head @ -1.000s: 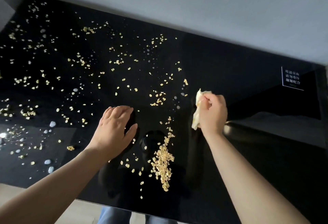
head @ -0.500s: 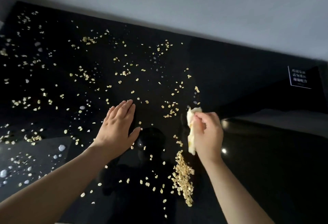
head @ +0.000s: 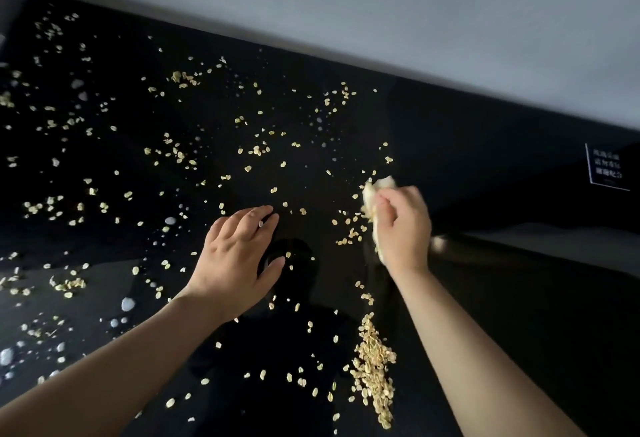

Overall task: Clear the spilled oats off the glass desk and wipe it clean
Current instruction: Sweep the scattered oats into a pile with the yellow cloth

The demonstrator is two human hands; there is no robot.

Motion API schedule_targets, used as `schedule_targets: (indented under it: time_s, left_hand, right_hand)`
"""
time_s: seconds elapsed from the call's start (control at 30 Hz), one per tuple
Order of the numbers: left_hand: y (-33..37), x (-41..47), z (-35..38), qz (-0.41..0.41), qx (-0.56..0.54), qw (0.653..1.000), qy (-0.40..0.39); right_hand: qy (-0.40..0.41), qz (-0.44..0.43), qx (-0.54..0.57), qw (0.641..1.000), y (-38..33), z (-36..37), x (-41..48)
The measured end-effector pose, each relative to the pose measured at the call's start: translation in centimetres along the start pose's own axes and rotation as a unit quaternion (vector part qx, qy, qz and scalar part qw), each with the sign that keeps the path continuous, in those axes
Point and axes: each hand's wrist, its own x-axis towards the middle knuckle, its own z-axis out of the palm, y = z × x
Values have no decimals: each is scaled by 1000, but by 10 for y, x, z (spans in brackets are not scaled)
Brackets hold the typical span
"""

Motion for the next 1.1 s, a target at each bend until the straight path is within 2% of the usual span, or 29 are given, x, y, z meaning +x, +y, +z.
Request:
schedule_targets:
  time_s: [0.07, 0.13, 0.3, 0.4, 0.5, 0.57, 0.73, 0.83, 0.93, 1.03, 1.1]
  left_hand:
    - [1, 1, -1, -5, 4, 1000, -1]
    - [4, 3, -2, -13, 9, 1000, -1]
    - [9, 9, -3, -32, 9, 999, 15]
    - [13, 14, -6, -55, -7, 998, 24]
    - [14, 22, -12, -68, -32, 996, 57]
    - [11, 28, -16, -69, -38, 994, 80]
    - [-2, 48, -16, -84, -41, 993, 72]
    - [-7, 58, -11, -89, -38, 994, 55]
    - [-7, 60, -6, -105, -28, 993, 41]
    - [-6, 60, -2, -114, -10, 992, 46]
    - [-6, 60, -1, -117, -12, 992, 49]
  right_hand:
    - [-67, -23, 27, 997, -8, -6, -22]
    - [-99, -13, 61, 993, -11, -19, -25]
    - [14, 37, 51, 998, 5, -43, 58]
    - [32, 80, 19, 996, 14, -29, 101]
    - [27, 27, -44, 998, 14, -3, 97]
    - [23, -10, -44, 999, 8, 6, 78]
    - [-62, -94, 16, 993, -7, 5, 15]
    - [-104, -56, 87, 989, -12, -7, 0]
    - [-43, 3, 123, 992, -16, -23, 33]
    - [15, 18, 69, 997, -10, -25, 100]
    - [24, 29, 31, 999, 0, -13, 138]
